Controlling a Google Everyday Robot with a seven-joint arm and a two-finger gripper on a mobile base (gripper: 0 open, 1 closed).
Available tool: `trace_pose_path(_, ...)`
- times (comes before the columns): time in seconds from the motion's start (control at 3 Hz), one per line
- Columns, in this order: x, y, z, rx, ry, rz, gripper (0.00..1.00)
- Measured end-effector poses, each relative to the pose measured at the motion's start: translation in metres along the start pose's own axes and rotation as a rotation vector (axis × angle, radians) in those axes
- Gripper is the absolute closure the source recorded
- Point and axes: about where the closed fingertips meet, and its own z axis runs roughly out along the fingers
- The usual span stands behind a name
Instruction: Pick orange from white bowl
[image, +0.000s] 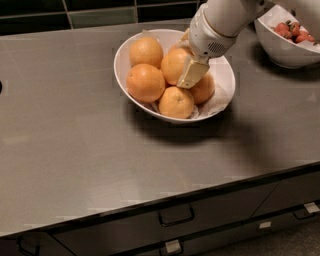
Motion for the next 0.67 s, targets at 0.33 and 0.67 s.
trace_pose_path(0.33, 0.000, 0.000, 0.000, 0.000, 0.000, 0.000, 1.00)
trace_pose_path(0.67, -0.009, -0.004, -0.018, 0.036, 0.023, -0.016, 1.00)
